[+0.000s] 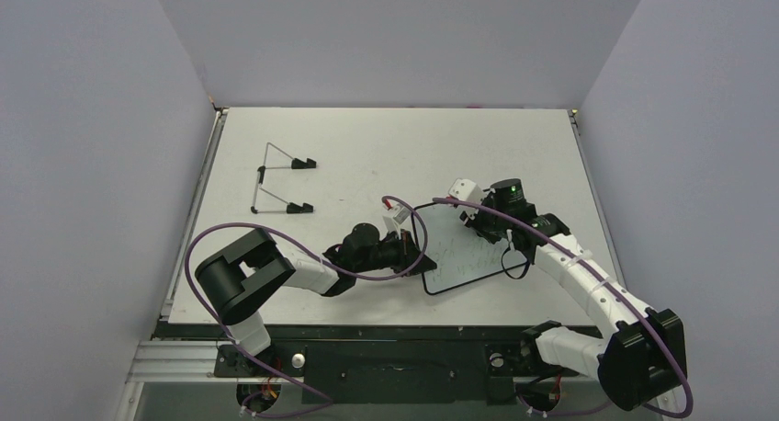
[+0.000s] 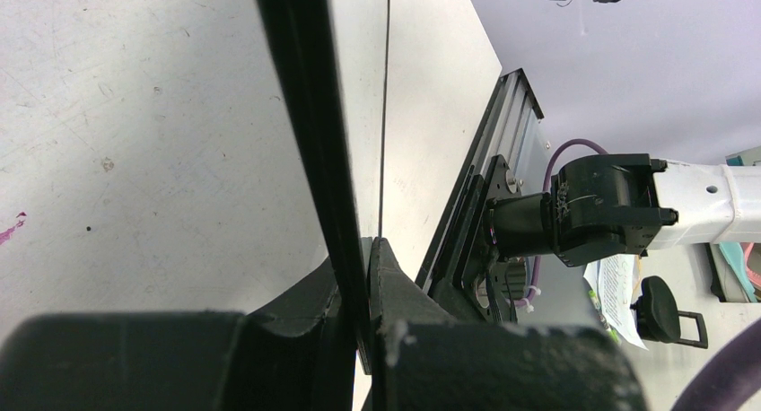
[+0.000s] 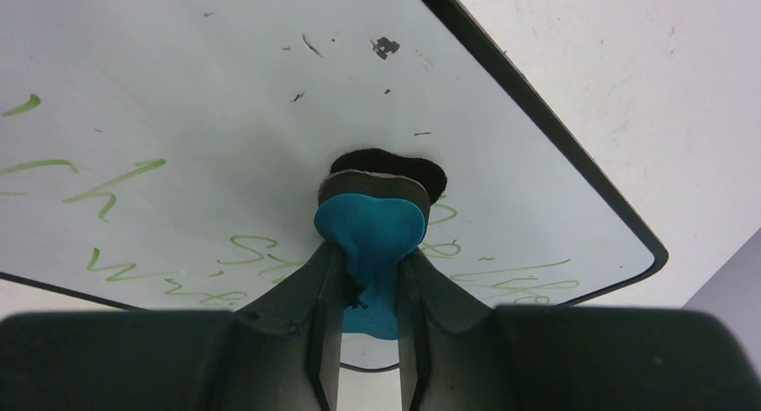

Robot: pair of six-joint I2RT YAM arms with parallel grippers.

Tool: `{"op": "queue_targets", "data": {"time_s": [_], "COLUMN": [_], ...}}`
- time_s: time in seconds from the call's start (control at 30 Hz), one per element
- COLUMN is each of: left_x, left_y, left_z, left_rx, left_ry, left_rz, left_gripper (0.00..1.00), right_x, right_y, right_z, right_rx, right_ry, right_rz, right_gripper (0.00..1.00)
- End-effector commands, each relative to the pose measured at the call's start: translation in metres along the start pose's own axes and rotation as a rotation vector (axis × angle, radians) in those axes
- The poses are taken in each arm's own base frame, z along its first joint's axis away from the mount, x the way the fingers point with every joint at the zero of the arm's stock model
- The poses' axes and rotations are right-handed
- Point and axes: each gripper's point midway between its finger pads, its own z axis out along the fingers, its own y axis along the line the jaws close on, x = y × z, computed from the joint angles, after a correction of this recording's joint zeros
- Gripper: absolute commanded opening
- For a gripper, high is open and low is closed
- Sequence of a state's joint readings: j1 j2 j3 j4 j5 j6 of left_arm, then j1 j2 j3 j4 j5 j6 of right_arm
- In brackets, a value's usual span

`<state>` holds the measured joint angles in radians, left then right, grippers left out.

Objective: Erase the whiteboard
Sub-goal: Erase the whiteboard at the center of the board.

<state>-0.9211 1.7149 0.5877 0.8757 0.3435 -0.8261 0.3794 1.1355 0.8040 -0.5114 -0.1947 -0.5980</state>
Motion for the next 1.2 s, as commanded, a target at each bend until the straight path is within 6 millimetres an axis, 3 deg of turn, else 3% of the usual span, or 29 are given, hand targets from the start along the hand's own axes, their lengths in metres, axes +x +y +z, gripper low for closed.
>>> {"op": "queue_targets", "data": {"time_s": [0.0,0.1,0.27,0.47,0.77,0.93,1.07,1.17], "left_x": [-0.004,-0.004,-0.005,-0.004,-0.003,-0.002,-0.002,-0.004], "left_y": [-0.013,-0.014,-0.013,-0.013,-0.014,-0.014,-0.014,-0.015], "left_z": [-0.004,-0.004,-0.004,-0.003,0.002,0.004,0.006,0.007], "left_rx": [0.048,0.049,0.048,0.048,0.043,0.040,0.036,0.035], "left_ry": [-0.014,-0.014,-0.017,-0.015,-0.006,0.000,0.001,-0.001], "left_rz": [0.074,0.073,0.073,0.071,0.077,0.077,0.075,0.078], "left_gripper": [0.00,0.00,0.00,0.00,0.00,0.00,0.00,0.00], "right_x": [-0.004,-0.008,-0.018,-0.042,-0.041,-0.061,-0.078,-0.081], "right_y": [0.012,0.033,0.041,-0.001,-0.041,-0.025,0.005,0.029], "right_z": [-0.005,-0.008,-0.010,-0.005,-0.006,-0.002,-0.003,-0.005], "right_rx": [-0.106,-0.217,-0.259,-0.003,0.226,0.147,0.010,-0.101], "right_ry": [-0.002,-0.038,-0.100,-0.208,-0.235,-0.277,-0.323,-0.334], "right_rz": [-0.088,-0.116,-0.104,0.134,0.283,0.264,0.200,0.148], "right_gripper": [0.00,0.00,0.00,0.00,0.00,0.00,0.00,0.00]}}
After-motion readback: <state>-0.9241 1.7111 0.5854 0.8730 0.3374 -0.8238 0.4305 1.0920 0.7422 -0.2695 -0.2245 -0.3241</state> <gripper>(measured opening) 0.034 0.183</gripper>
